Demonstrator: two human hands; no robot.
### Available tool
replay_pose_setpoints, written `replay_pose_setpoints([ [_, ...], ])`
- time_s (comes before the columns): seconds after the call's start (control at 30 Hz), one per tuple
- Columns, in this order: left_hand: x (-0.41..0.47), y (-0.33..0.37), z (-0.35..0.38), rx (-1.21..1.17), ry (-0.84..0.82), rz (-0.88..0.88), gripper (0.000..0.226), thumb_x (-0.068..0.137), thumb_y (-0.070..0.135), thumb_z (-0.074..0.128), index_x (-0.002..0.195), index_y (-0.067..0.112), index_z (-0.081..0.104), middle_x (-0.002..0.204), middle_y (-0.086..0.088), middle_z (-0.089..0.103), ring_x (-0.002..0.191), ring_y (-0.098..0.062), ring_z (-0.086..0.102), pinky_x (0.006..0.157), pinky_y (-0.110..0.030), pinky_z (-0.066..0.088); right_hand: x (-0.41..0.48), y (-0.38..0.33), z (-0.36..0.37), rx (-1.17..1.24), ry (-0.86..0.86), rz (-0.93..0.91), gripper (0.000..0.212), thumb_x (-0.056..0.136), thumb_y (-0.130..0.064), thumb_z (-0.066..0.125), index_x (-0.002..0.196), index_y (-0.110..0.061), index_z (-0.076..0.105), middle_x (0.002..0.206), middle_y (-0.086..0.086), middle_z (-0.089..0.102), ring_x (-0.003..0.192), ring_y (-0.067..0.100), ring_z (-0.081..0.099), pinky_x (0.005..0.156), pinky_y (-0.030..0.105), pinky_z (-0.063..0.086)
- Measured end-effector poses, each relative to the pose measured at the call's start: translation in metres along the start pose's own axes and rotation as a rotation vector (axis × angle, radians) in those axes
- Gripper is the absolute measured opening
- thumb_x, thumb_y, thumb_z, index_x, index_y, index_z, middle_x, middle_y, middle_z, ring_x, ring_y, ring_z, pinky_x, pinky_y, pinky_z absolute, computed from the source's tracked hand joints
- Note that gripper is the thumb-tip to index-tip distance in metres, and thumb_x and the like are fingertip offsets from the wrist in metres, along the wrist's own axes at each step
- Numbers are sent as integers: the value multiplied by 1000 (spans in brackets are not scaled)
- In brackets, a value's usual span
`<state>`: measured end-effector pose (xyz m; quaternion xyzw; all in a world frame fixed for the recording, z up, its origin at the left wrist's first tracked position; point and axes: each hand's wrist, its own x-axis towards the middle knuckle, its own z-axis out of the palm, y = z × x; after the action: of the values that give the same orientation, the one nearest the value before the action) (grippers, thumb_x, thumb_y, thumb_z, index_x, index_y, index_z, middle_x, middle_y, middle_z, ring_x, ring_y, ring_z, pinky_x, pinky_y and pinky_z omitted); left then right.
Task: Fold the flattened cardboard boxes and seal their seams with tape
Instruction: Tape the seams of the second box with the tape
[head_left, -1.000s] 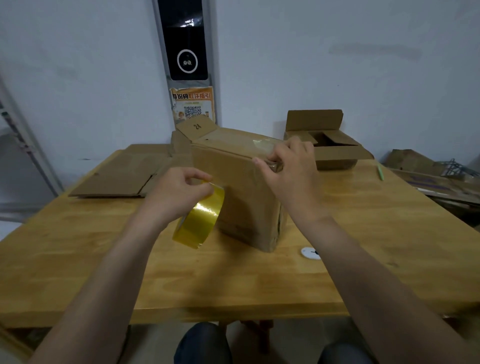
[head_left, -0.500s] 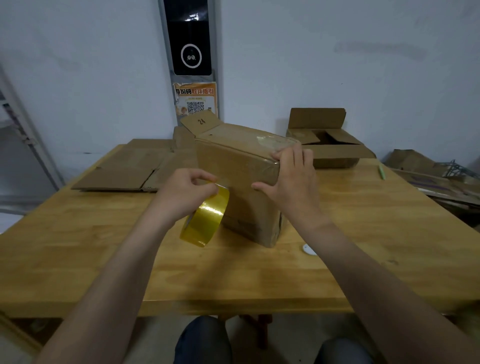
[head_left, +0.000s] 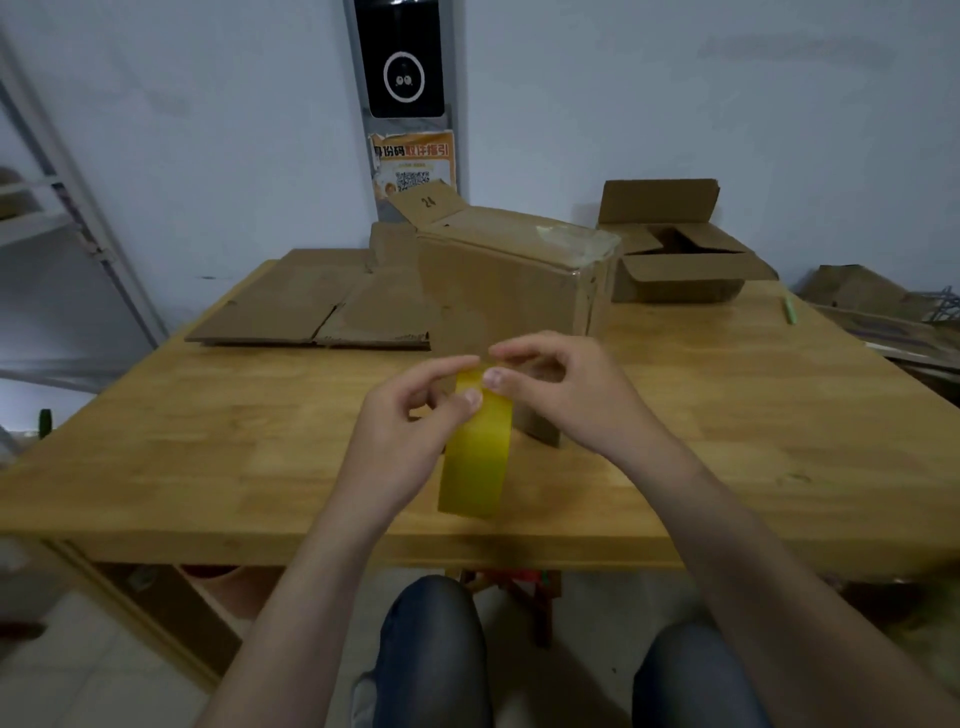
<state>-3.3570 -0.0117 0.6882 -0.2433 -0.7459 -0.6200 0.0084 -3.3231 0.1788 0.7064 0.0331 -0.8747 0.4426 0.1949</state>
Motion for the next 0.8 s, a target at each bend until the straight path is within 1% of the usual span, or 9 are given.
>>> replay_pose_setpoints([
  [0.1,-18,-9,1,-66,25,-42,30,94,21,70,117,40,75,71,8,58,72,-7,57,68,-28,48,-7,2,6,91,12,-29,7,88,-32,78,90,-25,81,87,-10,73,83,5,68,73,24,53],
  [0.2,-26,-19,1,-92,23,-111,33,94,25,70,121,43,72,70,13,58,74,-6,58,72,-27,48,-12,7,19,-71,79,-158,5,90,-23,77,88,-23,81,84,-12,71,81,5,66,72,25,54],
  [0.3,-26,-24,1,-104,5,-162,37,95,29,68,127,47,67,76,0,59,75,-15,57,73,-32,49,-16,16,33,-263,181,-348,8,93,-23,73,91,-20,79,88,-11,69,79,6,65,66,34,56],
  [0.4,-26,-25,2,-120,-32,-210,44,97,31,67,137,47,58,77,-10,55,72,-22,52,70,-35,47,-19,26,42,-319,250,-466,11,96,-23,70,93,-15,78,92,-7,68,77,10,65,60,37,55],
  [0.5,-25,-27,4,-112,-55,-214,34,93,38,69,125,46,67,87,-24,62,81,-39,59,74,-46,51,-23,34,44,-274,302,-513,10,96,-18,73,92,-11,78,92,-3,69,76,13,66,59,35,54],
  [0.6,-22,-29,11,-105,-68,-217,26,88,42,67,114,43,72,98,-29,64,82,-35,61,73,-44,49,-27,41,42,-250,328,-511,9,94,-15,75,91,-9,79,91,0,70,78,14,66,59,36,54],
  [0.67,-20,-32,18,-117,-55,-238,19,91,42,68,110,42,74,100,-18,70,86,-24,66,76,-43,52,-31,45,40,-218,323,-473,8,93,-14,75,90,-8,79,92,1,69,80,14,67,61,37,54],
  [0.73,-19,-35,26,-147,-17,-274,15,98,36,64,108,40,76,103,6,74,98,-10,68,87,-38,55,-36,48,36,-191,309,-434,7,92,-14,76,90,-8,79,94,1,68,84,13,66,66,36,56],
  [0.8,-18,-36,33,-178,28,-311,17,100,35,61,103,37,78,100,15,74,101,-8,67,92,-40,57,-40,50,32,-192,282,-427,8,91,-15,76,91,-8,79,99,2,68,88,14,67,68,36,57],
])
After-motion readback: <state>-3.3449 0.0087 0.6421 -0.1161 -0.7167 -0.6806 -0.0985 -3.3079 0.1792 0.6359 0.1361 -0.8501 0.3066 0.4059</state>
